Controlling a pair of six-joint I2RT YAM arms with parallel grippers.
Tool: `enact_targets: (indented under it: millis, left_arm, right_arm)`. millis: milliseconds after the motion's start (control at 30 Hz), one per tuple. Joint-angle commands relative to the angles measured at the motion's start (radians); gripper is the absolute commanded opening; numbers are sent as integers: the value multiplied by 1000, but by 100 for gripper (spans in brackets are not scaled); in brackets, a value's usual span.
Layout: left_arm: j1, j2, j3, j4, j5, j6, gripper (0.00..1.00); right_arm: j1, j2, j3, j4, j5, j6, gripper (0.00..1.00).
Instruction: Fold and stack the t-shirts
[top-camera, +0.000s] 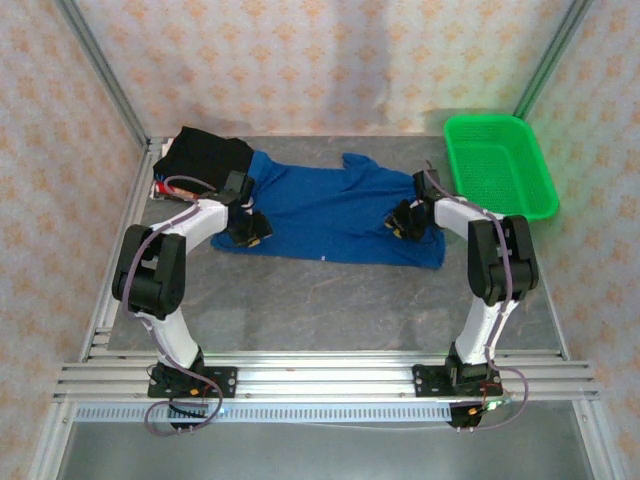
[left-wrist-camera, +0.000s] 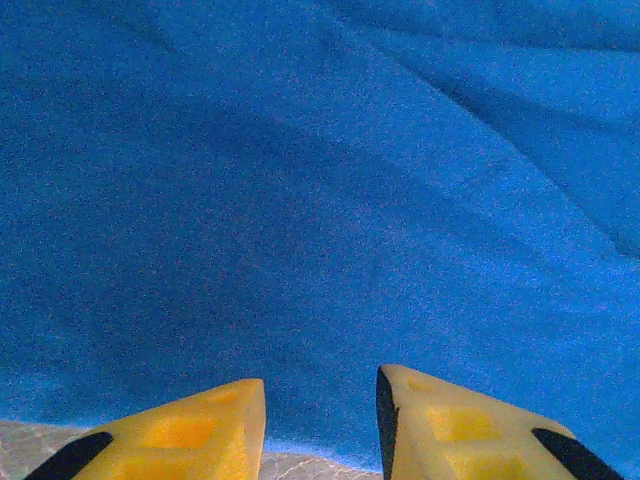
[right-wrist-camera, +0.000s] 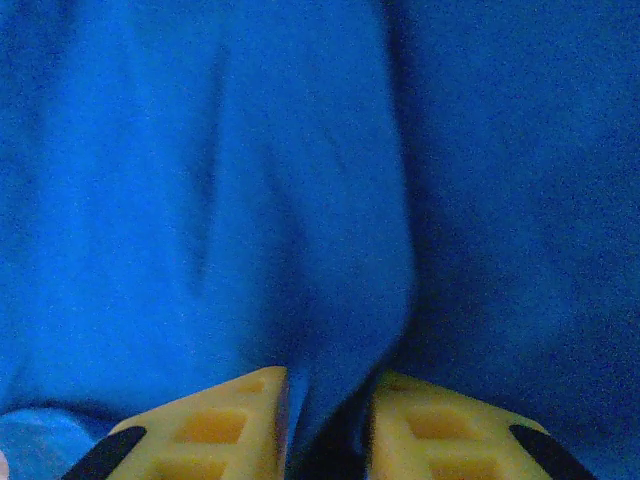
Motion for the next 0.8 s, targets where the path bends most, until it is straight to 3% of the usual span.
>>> enact_targets:
  millis: [0, 100, 200, 467, 533, 600, 767]
  left_arm:
    - [3, -36, -16, 2, -17, 33, 35]
    - [3, -40, -20, -6, -25, 40, 35]
    - [3, -46, -31, -8, -31, 42, 35]
    - [2, -56, -60, -20, -59, 37, 35]
    - [2, -62, -68, -21, -68, 35, 35]
    - [3, -63, -71, -22, -67, 35, 35]
    - [2, -70, -60, -44, -91, 27, 38]
  right_arm:
    - [2, 26, 64, -11, 5, -13, 22]
    - [2, 53, 115, -30, -12, -19, 15]
    - [3, 89, 168, -28, -25, -12, 0]
    - [18, 267, 449, -18, -124, 9, 0]
    - [19, 309, 504, 12, -177, 28, 8]
    - [19, 337, 536, 63, -244, 58, 40]
    - [8, 258, 472, 60, -240, 41, 55]
